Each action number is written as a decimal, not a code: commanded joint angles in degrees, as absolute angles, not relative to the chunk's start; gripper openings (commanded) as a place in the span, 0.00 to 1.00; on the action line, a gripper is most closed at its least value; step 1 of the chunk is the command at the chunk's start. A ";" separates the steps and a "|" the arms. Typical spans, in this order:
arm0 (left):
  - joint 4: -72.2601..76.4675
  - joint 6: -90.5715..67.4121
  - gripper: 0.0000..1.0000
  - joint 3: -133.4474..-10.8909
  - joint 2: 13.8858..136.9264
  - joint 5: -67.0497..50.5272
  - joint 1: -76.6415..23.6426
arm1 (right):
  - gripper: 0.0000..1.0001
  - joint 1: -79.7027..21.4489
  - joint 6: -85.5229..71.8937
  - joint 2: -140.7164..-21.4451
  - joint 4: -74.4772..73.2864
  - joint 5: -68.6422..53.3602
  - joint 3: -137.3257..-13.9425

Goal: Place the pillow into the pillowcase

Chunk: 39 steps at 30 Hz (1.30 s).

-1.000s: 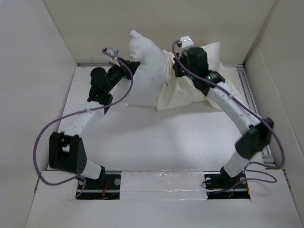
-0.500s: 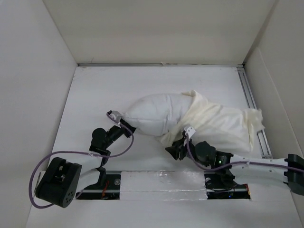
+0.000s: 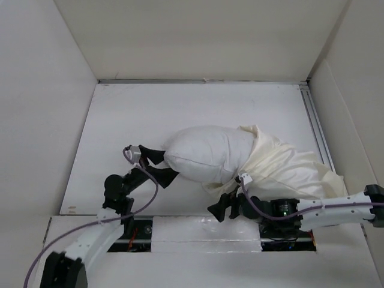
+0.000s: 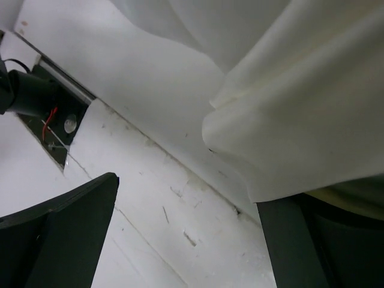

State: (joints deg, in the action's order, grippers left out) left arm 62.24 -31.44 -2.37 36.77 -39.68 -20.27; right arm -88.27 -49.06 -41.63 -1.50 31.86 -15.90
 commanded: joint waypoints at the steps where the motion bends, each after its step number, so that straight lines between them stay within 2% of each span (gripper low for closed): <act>1: 25.79 -34.99 1.00 -6.48 18.15 -23.77 -21.01 | 1.00 -90.43 -61.59 -44.99 -13.35 30.86 -20.13; 4: -7.26 -40.32 1.00 -14.05 2.49 -0.43 -23.09 | 1.00 -95.08 -67.30 -48.15 -14.66 29.62 -22.49; 5: -9.03 -46.61 1.00 -14.06 -0.50 8.00 -25.12 | 1.00 -96.66 -68.98 -49.21 -16.16 30.32 -23.46; 7: -12.99 -49.73 1.00 -13.36 -7.17 13.94 -29.24 | 1.00 -101.85 -73.10 -53.50 -23.15 33.90 -28.81; 9: -13.62 -50.88 1.00 -13.97 -8.09 15.72 -29.27 | 1.00 -105.71 -76.27 -57.11 -29.94 36.19 -36.07; 12: -11.79 -48.53 1.00 -16.87 0.06 15.65 -29.27 | 1.00 -106.44 -78.13 -63.62 -37.42 38.31 -40.94; 17: -4.58 -43.79 1.00 -27.47 25.16 11.61 -29.27 | 1.00 -106.44 -73.14 -62.85 -32.53 39.11 -43.07; 22: -1.94 -39.30 1.00 -38.31 33.48 8.19 -29.27 | 1.00 -105.57 -74.09 -61.96 -32.69 37.89 -43.77; 27: 1.57 -35.77 1.00 -37.46 43.66 -3.50 -29.27 | 1.00 -99.68 -80.84 -62.58 -32.78 31.47 -35.62; 29: 9.96 -37.26 1.00 -33.68 47.89 -6.58 -29.27 | 1.00 -96.70 -80.95 -60.12 -29.65 31.46 -33.06; 32: 20.43 -40.86 1.00 -27.52 53.33 -7.56 -29.27 | 1.00 -82.58 -70.90 -58.98 -21.56 27.62 -26.65; 33: 22.04 -40.87 1.00 -26.99 55.00 -8.34 -29.27 | 1.00 -72.87 -67.19 -59.58 -14.49 22.90 -25.24; 34: 23.10 -41.39 1.00 -26.98 58.59 -8.96 -29.27 | 1.00 -68.42 -64.02 -60.37 -11.28 20.59 -23.57; 38: 26.80 -41.40 1.00 -26.98 64.23 -10.02 -29.27 | 1.00 -51.36 -49.95 -69.49 -4.05 14.52 -29.16; 39: 26.81 -41.40 1.00 -26.98 64.25 -9.32 -29.27 | 1.00 -48.20 -44.44 -75.96 -2.65 12.67 -31.01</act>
State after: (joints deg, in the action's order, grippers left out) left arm 21.32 -41.30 -27.24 63.70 -7.27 -28.93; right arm -55.64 -57.78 -67.61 -12.40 20.99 -27.33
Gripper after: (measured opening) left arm 0.997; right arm 0.997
